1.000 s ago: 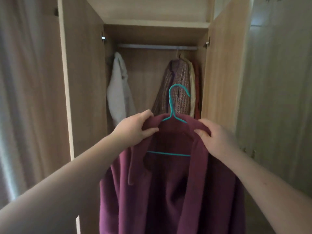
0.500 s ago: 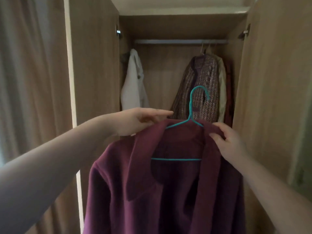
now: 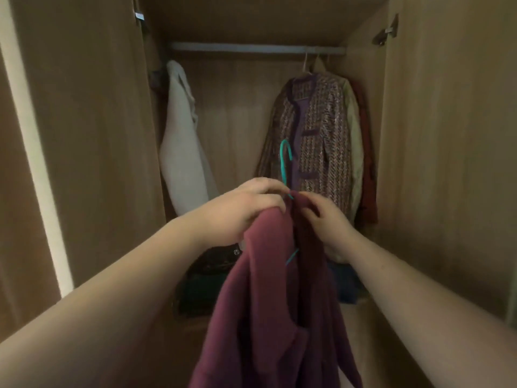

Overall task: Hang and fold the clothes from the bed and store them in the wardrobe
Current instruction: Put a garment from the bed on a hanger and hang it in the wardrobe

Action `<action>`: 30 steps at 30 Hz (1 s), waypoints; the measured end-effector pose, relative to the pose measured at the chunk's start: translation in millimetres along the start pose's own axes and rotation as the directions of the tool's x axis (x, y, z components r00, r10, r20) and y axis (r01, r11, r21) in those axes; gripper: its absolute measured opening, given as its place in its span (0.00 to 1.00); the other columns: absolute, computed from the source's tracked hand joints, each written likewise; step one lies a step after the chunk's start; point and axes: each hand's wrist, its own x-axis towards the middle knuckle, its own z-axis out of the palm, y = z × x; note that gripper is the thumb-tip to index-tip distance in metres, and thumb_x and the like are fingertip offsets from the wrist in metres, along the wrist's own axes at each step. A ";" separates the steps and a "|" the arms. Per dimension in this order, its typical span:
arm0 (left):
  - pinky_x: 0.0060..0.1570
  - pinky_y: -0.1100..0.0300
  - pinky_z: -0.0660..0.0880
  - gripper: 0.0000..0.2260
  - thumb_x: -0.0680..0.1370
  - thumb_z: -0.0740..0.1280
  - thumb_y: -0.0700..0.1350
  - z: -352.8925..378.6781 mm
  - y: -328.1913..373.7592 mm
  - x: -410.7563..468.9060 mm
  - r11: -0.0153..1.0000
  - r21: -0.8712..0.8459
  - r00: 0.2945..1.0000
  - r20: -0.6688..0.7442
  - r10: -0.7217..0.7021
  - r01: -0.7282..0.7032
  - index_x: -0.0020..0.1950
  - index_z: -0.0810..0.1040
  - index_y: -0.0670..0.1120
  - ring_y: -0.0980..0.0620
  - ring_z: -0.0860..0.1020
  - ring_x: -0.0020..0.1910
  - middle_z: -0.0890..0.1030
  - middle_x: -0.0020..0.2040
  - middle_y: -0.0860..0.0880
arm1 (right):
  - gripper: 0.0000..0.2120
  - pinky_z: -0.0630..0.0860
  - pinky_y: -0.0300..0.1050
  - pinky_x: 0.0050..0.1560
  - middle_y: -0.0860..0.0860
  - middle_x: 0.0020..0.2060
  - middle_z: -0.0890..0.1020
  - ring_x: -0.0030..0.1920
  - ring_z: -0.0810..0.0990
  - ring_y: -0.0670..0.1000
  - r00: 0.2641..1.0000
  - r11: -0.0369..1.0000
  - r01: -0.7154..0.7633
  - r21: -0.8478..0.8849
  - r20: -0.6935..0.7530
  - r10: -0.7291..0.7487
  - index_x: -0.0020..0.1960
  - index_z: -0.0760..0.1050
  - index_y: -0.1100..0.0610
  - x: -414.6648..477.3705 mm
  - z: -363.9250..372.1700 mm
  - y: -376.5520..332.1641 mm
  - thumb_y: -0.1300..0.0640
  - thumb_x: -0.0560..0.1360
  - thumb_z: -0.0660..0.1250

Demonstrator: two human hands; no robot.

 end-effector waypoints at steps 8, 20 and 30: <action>0.56 0.49 0.72 0.12 0.75 0.64 0.48 55.1 -43.1 39.7 0.899 0.437 0.989 0.121 -0.086 0.025 0.59 0.74 0.54 0.48 0.73 0.58 0.79 0.56 0.55 | 0.11 0.80 0.47 0.41 0.55 0.41 0.81 0.41 0.81 0.53 0.891 0.853 -0.454 0.258 0.143 0.431 0.46 0.77 0.57 16.2 -56.1 -51.7 0.53 0.83 0.60; 0.53 0.47 0.66 0.13 0.77 0.64 0.60 113.6 -85.5 119.9 0.830 0.525 0.982 -0.082 -0.170 0.188 0.52 0.75 0.52 0.48 0.73 0.55 0.82 0.51 0.54 | 0.18 0.73 0.51 0.42 0.54 0.51 0.80 0.49 0.81 0.59 0.978 0.655 0.000 -0.756 0.136 0.157 0.56 0.68 0.54 29.3 -64.9 19.6 0.39 0.80 0.56; 0.62 0.50 0.71 0.16 0.78 0.67 0.49 121.0 -130.3 173.7 0.861 0.439 0.878 -0.479 -0.015 0.254 0.65 0.76 0.47 0.45 0.75 0.60 0.78 0.63 0.49 | 0.12 0.64 0.46 0.29 0.49 0.41 0.80 0.36 0.81 0.57 0.930 0.545 0.128 -0.829 -0.092 -0.357 0.50 0.68 0.53 119.3 -99.1 98.7 0.44 0.79 0.60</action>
